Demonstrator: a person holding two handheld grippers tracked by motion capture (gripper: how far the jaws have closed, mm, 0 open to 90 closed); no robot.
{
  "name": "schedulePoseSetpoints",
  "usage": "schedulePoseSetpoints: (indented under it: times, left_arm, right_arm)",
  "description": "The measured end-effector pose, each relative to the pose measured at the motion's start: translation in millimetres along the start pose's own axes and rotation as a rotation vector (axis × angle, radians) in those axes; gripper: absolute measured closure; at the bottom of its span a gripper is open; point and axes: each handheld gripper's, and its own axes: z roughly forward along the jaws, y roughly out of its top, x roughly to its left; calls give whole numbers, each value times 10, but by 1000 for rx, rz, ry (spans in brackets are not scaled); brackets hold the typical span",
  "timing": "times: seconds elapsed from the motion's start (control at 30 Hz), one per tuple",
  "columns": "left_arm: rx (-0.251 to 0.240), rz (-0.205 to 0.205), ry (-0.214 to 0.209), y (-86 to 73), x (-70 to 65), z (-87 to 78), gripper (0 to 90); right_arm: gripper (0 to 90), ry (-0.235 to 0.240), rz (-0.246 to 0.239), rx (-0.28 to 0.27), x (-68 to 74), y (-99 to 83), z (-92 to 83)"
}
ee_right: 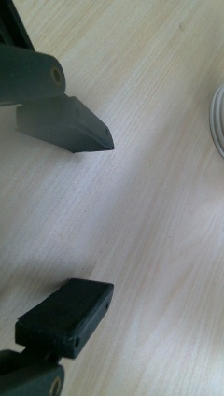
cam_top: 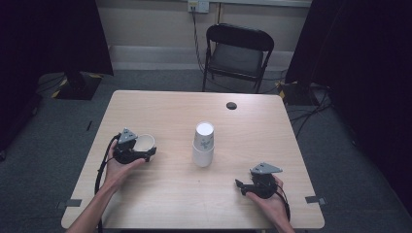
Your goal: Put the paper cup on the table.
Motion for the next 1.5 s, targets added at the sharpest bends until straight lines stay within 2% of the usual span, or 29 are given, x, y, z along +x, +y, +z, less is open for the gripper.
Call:
schedulePoseSetpoints:
  times: [0.17, 0.43, 0.53, 0.63, 0.73, 0.83, 0.9, 0.97, 1.1, 1.17, 1.2, 1.3, 1.37, 1.5]
  left_arm:
    - [10, -12, 8, -21, 5, -79, 158]
    - [40, 19, 2, -109, -16, -261, 158]
    - [87, 1, 8, -129, -39, -302, 159]
    - [90, -10, -4, -134, -41, -381, 159]
    - [101, -7, 28, -164, -74, -472, 158]
    - [114, 30, 16, -250, -118, -544, 158]
    - [121, 13, 10, -317, -156, -564, 158]
    - [122, 37, -21, -380, -190, -594, 159]
    - [187, 51, -51, -468, -245, -643, 160]
    - [239, 39, -30, -530, -279, -660, 159]
    - [254, 51, -24, -563, -286, -666, 159]
    - [269, 46, -33, -671, -282, -647, 160]
    - [244, 71, -5, -710, -290, -632, 154]
    - [188, 70, -7, -759, -306, -587, 111]
  right_arm:
    - [257, 1, -1, 0, -2, 0, 0]
    - [256, 1, -1, 0, -2, 0, 0]
    - [256, 0, -1, 0, -2, 1, 1]
    - [256, 0, 0, 0, -2, 1, 2]
    - [256, 0, -1, -1, -2, 1, 2]
    - [255, 0, -1, 0, -2, 2, 2]
    - [254, 0, -2, 0, -4, 3, 3]
    - [253, 0, -1, 1, -6, 5, 5]
    - [250, -2, -2, 1, -10, 8, 10]
    - [251, -3, -3, 1, -11, 8, 10]
    - [250, -3, -2, 1, -10, 8, 10]
    - [250, -4, -2, 2, -10, 8, 10]
    - [250, -4, -3, 1, -10, 8, 10]
    - [249, -5, -2, 2, -10, 8, 10]
